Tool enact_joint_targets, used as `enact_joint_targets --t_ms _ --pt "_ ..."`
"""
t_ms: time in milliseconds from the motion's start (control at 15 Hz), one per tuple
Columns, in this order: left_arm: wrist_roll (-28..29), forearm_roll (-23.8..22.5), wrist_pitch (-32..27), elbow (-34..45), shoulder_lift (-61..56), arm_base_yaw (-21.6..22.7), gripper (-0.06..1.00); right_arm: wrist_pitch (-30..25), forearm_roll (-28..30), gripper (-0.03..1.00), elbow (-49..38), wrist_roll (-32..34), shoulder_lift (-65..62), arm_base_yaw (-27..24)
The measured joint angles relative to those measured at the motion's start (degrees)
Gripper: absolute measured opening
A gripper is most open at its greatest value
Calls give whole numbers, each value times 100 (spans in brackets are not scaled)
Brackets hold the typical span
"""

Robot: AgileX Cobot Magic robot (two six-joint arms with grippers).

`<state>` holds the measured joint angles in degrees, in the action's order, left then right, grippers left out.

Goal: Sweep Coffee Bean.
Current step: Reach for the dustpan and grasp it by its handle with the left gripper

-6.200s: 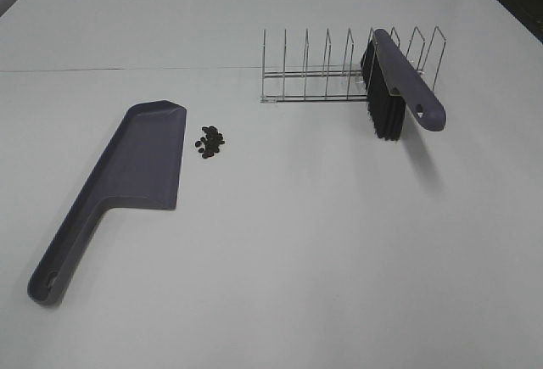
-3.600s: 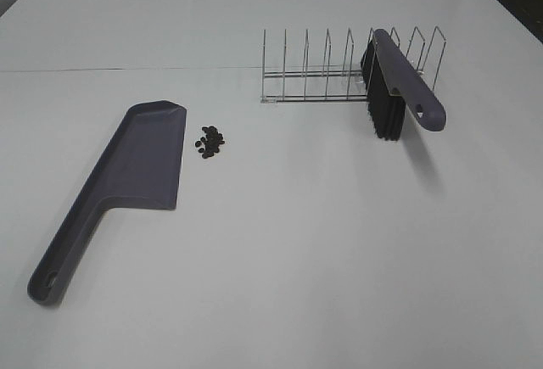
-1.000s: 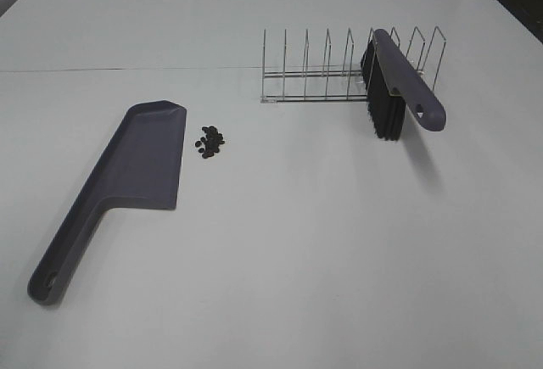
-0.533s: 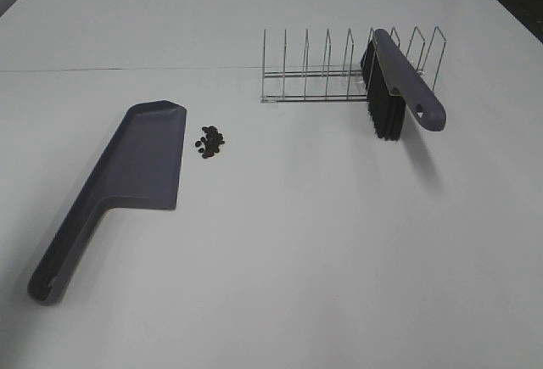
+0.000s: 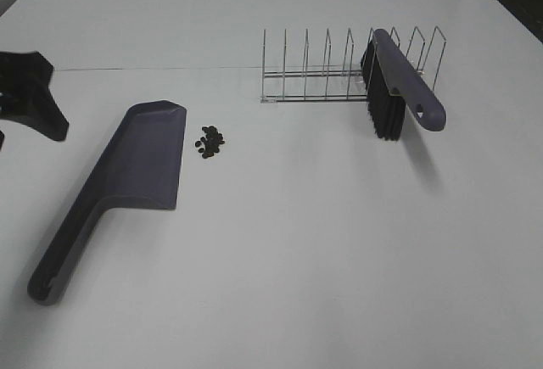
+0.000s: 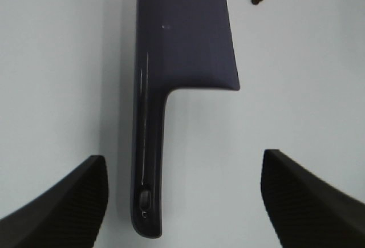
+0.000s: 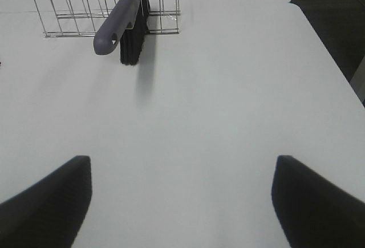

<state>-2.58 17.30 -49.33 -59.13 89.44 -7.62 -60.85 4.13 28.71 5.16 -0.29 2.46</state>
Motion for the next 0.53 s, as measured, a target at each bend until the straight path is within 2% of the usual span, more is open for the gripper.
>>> enact_joint_targets --t_ms 267,533 --pt "286 -424 23 0 888 -149 73 0 0 76 0 0 0 0" --pt "304 -498 653 -6 1684 -470 73 0 0 76 0 0 0 0"
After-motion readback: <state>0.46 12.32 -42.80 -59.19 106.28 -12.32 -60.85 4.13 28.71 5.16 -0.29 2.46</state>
